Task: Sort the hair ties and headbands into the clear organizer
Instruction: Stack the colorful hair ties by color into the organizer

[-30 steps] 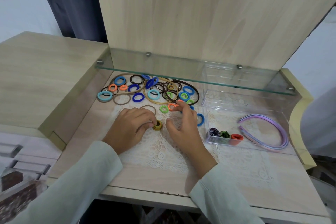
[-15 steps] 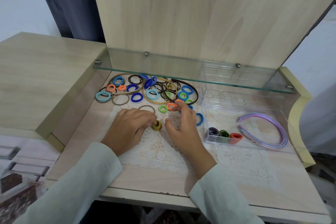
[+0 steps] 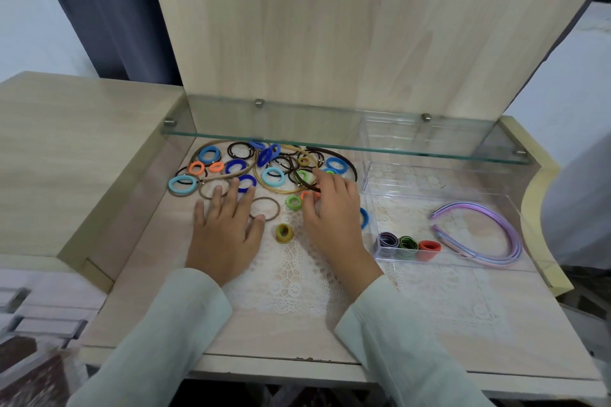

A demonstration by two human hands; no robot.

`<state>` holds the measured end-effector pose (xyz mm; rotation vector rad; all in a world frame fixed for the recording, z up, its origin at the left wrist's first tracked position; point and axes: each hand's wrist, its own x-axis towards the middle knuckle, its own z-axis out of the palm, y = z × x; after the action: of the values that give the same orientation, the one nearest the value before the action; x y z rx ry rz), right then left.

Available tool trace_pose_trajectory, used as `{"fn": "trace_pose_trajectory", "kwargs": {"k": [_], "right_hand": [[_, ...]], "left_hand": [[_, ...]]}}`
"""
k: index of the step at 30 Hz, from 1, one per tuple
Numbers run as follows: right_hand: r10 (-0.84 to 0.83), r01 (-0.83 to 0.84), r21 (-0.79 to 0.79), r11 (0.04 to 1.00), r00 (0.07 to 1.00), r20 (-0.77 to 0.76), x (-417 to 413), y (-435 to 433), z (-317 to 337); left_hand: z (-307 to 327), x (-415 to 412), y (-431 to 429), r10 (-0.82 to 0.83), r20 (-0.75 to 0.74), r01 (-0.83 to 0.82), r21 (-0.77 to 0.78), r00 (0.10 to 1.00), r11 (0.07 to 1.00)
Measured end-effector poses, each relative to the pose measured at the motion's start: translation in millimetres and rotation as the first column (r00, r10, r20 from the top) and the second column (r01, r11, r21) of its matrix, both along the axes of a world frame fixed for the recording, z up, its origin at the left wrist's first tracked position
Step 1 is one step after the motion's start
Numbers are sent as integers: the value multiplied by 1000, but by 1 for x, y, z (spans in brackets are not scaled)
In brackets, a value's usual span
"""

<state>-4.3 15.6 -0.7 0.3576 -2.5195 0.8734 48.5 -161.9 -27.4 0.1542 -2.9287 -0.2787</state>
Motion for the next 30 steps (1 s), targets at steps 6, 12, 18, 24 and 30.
{"fn": "trace_pose_trajectory", "kwargs": {"k": [6, 12, 18, 24, 30], "right_hand": [[-76, 71, 208, 976, 997, 16, -39, -19, 5], [-116, 76, 324, 943, 988, 106, -61, -25, 12], [-143, 62, 364, 930, 969, 200, -67, -32, 16], [-158, 53, 250, 967, 892, 423, -74, -31, 33], [-106, 33, 241, 970, 949, 296, -66, -23, 29]], "left_hand": [[2, -3, 1, 25, 104, -26, 7, 994, 1000], [6, -3, 3, 39, 154, -37, -17, 987, 999], [8, -2, 4, 47, 171, -42, -32, 984, 999], [9, -4, 3, 37, 174, -36, -6, 984, 999], [11, -3, 3, 32, 188, -30, -14, 982, 999]]}}
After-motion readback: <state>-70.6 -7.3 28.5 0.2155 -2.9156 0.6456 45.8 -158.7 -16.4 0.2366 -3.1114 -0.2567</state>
